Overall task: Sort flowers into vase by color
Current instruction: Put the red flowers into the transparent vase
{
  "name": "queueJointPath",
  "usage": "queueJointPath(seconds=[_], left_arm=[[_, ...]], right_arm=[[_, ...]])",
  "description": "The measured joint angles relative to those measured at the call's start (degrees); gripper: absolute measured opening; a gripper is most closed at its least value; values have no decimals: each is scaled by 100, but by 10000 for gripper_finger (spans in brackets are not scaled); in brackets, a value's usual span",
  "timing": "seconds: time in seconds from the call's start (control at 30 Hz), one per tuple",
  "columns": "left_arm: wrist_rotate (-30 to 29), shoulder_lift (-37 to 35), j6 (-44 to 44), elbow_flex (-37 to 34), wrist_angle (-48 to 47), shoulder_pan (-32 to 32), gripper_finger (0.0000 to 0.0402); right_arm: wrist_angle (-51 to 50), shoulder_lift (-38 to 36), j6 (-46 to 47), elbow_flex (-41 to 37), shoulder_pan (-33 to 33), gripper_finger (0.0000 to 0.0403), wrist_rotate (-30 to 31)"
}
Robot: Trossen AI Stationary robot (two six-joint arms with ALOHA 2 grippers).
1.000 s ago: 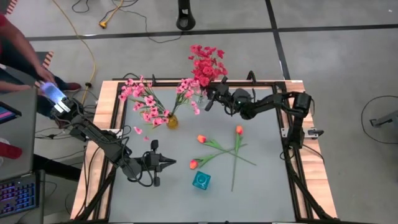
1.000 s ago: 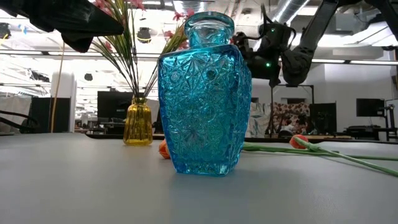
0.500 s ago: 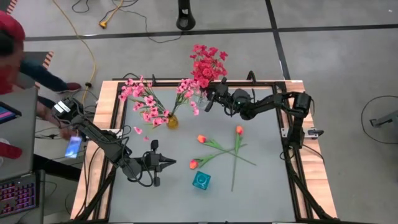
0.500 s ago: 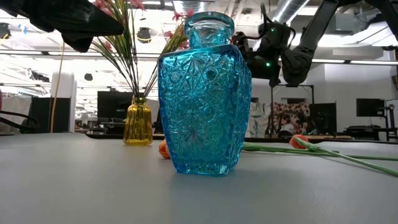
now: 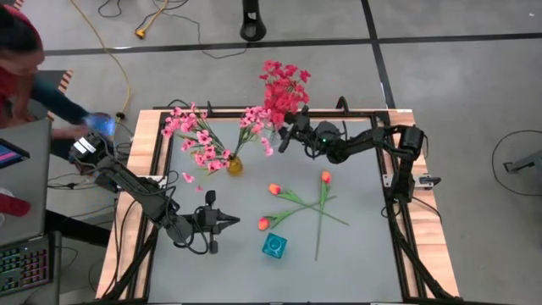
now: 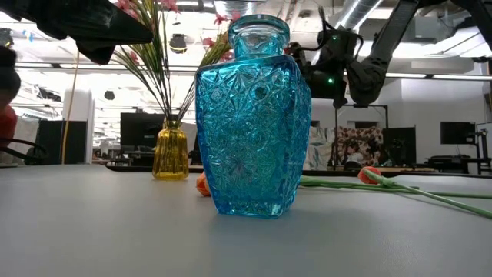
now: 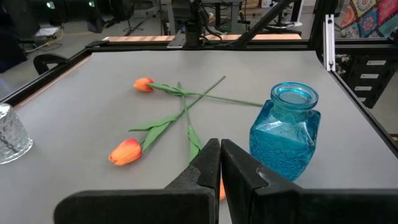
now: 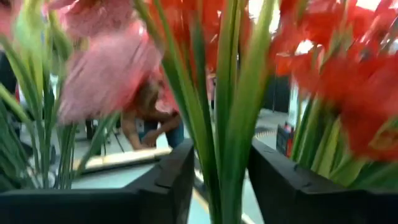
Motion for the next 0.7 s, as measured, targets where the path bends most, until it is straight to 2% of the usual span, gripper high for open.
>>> queueJointPath(seconds=[0.13, 0.27, 0.7], left_arm=[[0, 0, 0, 0, 0, 0, 1], [0, 0, 1, 0, 0, 0, 1], [4, 0, -14, 0, 0, 0, 1]], right_arm=[[-411, 0, -1, 0, 83, 208, 152], [-699, 0, -9, -2, 138, 228, 159], [-1261, -44, -50, -2, 155, 232, 165]])
